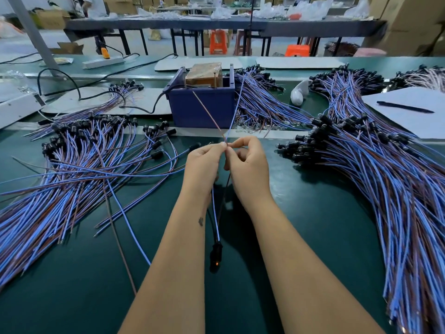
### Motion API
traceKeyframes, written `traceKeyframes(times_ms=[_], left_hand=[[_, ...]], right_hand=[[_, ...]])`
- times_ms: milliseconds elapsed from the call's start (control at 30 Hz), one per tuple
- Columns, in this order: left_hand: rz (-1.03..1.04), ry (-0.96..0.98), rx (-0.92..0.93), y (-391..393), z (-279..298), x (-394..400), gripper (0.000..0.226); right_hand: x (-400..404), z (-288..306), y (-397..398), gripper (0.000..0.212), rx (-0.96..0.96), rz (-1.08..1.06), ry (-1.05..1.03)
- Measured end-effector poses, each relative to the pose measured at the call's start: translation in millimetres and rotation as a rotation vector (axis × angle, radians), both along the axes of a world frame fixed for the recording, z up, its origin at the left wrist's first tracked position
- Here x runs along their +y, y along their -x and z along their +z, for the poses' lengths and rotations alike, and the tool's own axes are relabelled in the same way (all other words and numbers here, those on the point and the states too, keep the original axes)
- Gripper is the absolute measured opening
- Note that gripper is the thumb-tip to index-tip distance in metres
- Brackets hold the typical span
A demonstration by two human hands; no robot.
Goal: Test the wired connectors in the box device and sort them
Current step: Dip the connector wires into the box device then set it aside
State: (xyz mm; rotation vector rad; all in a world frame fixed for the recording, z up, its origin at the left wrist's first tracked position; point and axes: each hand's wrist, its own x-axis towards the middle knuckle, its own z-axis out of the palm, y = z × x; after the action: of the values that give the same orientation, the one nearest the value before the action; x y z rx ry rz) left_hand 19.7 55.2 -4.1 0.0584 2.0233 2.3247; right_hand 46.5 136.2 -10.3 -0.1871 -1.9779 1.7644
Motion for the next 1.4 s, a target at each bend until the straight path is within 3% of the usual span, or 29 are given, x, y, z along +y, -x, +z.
traceKeyframes(times_ms=[67,233,333,433,500,600,700,833,967,1067,1167,1300,1400], left_hand=[[-0.045,-0.056,-0.007,-1.9,2.5,-2.2,0.033],[0.005,-0.358,-0.125,0.5,9.4,-2.1,0.024],[0.044,-0.521,-0.184,2.9,11.2,-6.0,0.029],[0.104,-0.655,-0.195,3.5,10.4,-11.5,0.019],[0.150,-0.673,-0.173,3.3,8.7,-13.2,0.013],[0.214,-0.588,-0.139,1.1,6.6,-11.7,0.015],[0.144,-0.268,-0.044,-4.7,3.7,-5.5,0.015],[-0.049,0.186,0.243,-21.1,2.6,11.3,0.019],[-0.392,0.083,0.249,-39.8,8.8,30.3,0.017],[-0.591,0.040,0.229,-47.2,9.4,34.0,0.021],[-0.699,0.114,0.213,-49.7,7.8,36.4,0.032],[-0.571,0.175,0.174,-46.7,6.0,40.2,0.047],[-0.382,0.239,0.177,-41.0,2.8,39.0,0.041]], right_hand=[[1.9,2.9,-3.0,0.020,-0.004,0.061,0.038],[8.8,9.8,-6.7,0.019,-0.058,0.259,0.379],[12.6,9.1,-7.2,0.030,-0.073,0.339,0.264],[15.1,8.2,-9.6,0.048,-0.047,0.471,0.117],[15.3,7.5,-11.1,0.045,-0.033,0.516,0.103],[12.9,8.1,-11.8,0.017,0.016,0.435,0.245],[20.4,7.2,-7.8,0.030,0.047,0.112,0.351],[40.7,2.9,-5.9,0.038,-0.019,-0.166,0.247],[61.5,9.6,-8.3,0.037,-0.008,-0.208,0.301],[87.8,17.4,-16.7,0.037,-0.050,-0.178,0.116],[121.2,32.0,-29.9,0.036,-0.165,-0.190,-0.290],[166.7,51.9,-47.9,0.036,-0.378,-0.219,-0.815],[190.6,65.0,-58.7,0.035,-0.494,-0.248,-1.029]])
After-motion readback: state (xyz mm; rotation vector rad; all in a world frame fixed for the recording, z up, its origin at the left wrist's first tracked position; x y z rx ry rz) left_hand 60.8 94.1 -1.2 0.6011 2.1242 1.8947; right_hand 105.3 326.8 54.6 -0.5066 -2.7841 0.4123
